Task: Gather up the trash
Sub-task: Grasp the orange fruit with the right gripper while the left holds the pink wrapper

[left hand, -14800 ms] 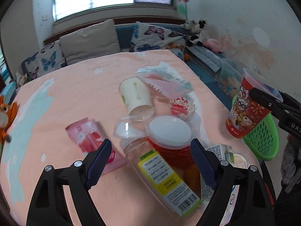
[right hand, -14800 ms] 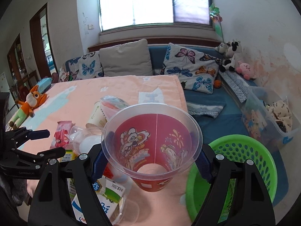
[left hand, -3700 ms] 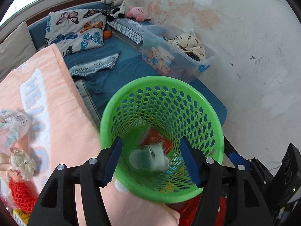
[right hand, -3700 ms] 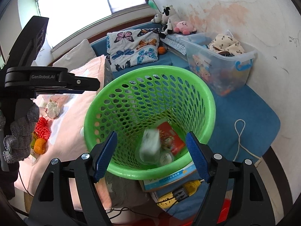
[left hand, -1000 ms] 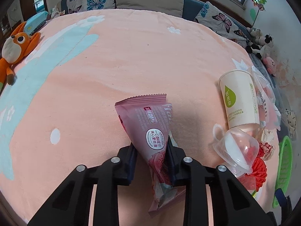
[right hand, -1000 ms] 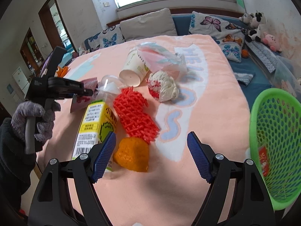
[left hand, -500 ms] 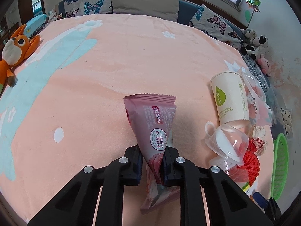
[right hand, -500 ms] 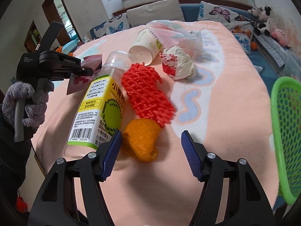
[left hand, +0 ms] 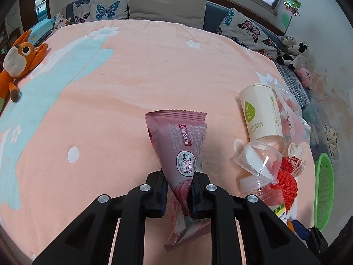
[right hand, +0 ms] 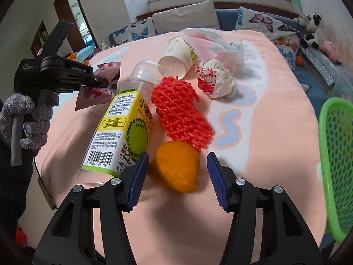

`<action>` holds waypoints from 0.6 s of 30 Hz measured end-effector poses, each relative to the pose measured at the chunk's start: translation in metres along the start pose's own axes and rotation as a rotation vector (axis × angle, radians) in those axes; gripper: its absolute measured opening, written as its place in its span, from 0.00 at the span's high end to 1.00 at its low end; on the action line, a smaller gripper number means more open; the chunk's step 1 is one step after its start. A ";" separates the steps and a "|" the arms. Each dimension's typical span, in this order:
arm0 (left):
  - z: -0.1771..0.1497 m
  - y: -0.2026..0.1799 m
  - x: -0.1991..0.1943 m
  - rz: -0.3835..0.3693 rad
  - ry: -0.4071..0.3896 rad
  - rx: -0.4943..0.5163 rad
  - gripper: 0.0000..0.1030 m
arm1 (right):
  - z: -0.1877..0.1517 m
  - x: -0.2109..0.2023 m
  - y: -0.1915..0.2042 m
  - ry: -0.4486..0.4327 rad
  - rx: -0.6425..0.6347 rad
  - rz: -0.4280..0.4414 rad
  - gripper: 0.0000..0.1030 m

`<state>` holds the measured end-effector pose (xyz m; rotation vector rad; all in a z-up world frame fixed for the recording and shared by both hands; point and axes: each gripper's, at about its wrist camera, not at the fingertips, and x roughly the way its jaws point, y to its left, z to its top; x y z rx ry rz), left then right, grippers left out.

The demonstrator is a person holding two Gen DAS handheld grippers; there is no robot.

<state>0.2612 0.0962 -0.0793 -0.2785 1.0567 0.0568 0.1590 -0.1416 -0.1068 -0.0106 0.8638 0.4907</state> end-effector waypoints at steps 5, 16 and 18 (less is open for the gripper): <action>-0.001 0.002 -0.002 -0.003 0.000 -0.004 0.85 | 0.001 0.002 -0.005 0.003 0.011 0.014 0.45; -0.001 0.003 -0.006 -0.022 -0.004 -0.001 0.85 | -0.002 0.014 0.001 0.014 -0.001 0.014 0.47; -0.002 0.001 -0.010 -0.027 -0.011 0.002 0.85 | -0.004 0.012 0.000 0.007 0.009 0.032 0.56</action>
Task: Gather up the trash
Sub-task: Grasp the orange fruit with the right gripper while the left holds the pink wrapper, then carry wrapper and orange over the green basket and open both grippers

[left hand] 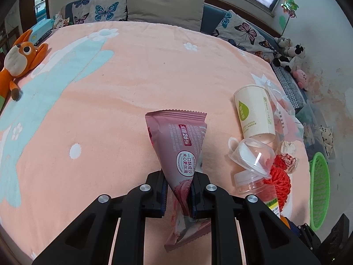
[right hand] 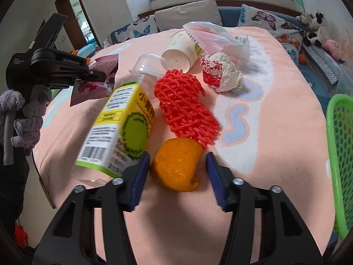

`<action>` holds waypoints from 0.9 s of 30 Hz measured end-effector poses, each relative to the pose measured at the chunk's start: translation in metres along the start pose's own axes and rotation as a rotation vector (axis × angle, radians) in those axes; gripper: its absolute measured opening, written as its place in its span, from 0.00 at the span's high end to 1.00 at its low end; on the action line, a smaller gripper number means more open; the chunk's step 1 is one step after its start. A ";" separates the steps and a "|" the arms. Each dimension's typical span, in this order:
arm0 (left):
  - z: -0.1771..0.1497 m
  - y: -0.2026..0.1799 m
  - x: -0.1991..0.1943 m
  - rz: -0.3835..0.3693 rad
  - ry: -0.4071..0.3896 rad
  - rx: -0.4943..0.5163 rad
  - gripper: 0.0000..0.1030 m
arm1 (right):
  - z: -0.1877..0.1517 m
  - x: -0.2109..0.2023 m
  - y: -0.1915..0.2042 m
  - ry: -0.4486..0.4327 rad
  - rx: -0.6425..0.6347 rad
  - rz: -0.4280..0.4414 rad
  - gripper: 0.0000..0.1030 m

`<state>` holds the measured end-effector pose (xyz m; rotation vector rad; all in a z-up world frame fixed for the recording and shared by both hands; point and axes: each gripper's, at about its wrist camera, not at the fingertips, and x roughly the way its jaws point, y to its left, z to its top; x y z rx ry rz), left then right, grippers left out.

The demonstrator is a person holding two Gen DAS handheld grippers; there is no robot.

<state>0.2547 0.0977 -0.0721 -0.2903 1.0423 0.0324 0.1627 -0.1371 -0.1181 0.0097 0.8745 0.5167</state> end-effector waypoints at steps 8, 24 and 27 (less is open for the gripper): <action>-0.004 -0.011 -0.022 -0.034 -0.032 0.031 0.85 | -0.006 -0.018 -0.005 -0.033 0.044 0.009 0.65; -0.015 -0.083 -0.059 -0.144 -0.060 0.169 0.85 | -0.010 -0.095 -0.043 -0.168 0.148 -0.034 0.67; -0.018 -0.108 -0.060 -0.167 -0.052 0.209 0.85 | -0.012 -0.111 -0.061 -0.190 0.178 -0.072 0.67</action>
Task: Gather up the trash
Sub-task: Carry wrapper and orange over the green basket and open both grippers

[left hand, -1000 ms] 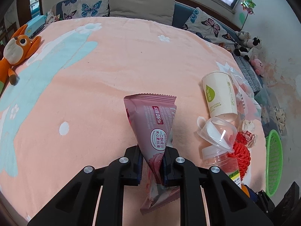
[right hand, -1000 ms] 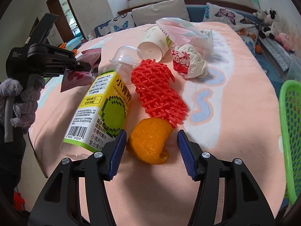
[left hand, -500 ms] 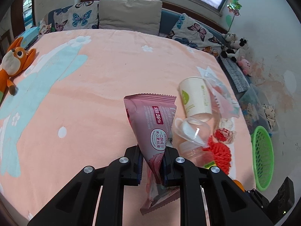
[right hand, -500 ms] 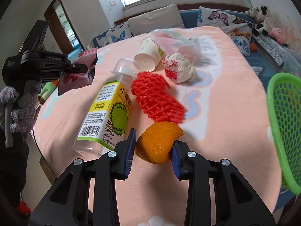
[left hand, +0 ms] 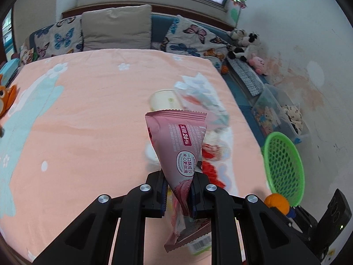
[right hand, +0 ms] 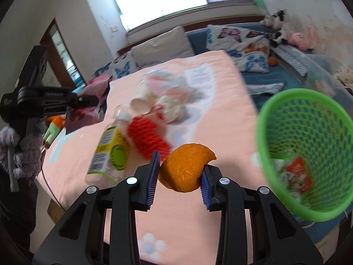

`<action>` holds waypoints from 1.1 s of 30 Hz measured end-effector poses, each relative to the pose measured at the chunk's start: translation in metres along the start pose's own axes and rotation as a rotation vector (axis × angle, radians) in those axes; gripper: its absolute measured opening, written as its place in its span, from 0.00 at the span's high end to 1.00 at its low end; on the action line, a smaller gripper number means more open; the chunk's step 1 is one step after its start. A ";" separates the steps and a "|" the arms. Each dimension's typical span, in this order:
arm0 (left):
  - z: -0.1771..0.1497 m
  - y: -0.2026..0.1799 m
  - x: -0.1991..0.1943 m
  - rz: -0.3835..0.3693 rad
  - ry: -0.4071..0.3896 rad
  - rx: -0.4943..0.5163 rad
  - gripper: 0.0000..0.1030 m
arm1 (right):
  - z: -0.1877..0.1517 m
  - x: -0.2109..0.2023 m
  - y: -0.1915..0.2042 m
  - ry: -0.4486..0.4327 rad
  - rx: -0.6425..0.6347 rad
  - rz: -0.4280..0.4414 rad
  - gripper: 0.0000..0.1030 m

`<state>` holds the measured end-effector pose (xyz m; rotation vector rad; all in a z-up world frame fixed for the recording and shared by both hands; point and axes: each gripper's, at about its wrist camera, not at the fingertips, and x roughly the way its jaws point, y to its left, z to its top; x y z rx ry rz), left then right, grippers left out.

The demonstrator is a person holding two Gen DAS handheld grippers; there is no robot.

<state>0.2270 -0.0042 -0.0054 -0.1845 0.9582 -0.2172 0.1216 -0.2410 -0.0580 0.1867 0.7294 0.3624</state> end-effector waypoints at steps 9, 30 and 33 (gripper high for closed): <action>0.002 -0.089 0.022 -0.068 0.035 0.121 0.85 | 0.009 -0.043 -0.069 -0.046 0.051 -0.156 0.66; -0.001 -0.240 0.079 -0.154 0.124 0.332 0.85 | -0.014 -0.078 -0.169 -0.028 0.186 -0.306 0.51; -0.005 -0.251 0.085 -0.159 0.131 0.347 0.85 | -0.017 -0.085 -0.172 -0.039 0.192 -0.315 0.47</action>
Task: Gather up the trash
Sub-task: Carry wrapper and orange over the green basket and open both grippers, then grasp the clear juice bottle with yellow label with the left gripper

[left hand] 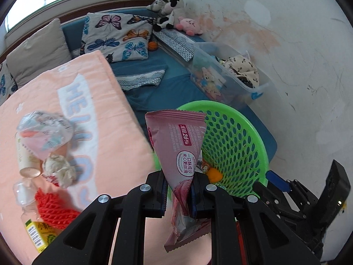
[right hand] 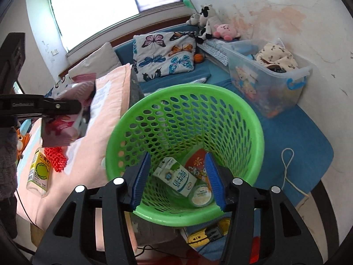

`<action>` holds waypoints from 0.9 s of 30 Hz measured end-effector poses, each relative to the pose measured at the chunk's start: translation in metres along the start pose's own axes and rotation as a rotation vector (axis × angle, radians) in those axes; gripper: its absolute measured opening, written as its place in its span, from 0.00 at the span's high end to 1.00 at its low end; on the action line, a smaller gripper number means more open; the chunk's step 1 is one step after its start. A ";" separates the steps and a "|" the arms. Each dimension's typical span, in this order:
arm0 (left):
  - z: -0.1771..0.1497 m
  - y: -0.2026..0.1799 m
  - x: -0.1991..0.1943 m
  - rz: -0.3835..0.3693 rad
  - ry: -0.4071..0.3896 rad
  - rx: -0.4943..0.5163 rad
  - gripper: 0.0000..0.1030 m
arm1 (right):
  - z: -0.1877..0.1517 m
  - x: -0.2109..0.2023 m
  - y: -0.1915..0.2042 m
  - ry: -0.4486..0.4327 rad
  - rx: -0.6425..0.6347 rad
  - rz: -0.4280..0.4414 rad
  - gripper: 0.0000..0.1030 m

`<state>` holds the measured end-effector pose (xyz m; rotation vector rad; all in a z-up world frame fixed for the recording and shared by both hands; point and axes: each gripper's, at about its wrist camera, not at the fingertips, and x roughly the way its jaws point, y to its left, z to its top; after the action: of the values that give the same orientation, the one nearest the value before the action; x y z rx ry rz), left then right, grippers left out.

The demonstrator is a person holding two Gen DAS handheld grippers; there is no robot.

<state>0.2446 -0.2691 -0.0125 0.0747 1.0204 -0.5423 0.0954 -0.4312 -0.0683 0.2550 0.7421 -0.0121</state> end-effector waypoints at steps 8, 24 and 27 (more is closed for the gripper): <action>-0.001 -0.018 0.023 -0.056 0.040 0.014 0.79 | -0.005 -0.013 -0.005 -0.031 0.025 -0.008 0.37; -0.018 -0.013 0.000 -0.097 -0.019 0.044 0.48 | -0.010 -0.021 0.002 -0.056 0.040 0.010 0.36; -0.027 -0.001 -0.014 -0.075 -0.030 0.024 0.46 | -0.011 -0.024 0.006 -0.061 0.041 0.017 0.36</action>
<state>0.2174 -0.2563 -0.0155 0.0497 0.9907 -0.6221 0.0713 -0.4252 -0.0586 0.2989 0.6799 -0.0184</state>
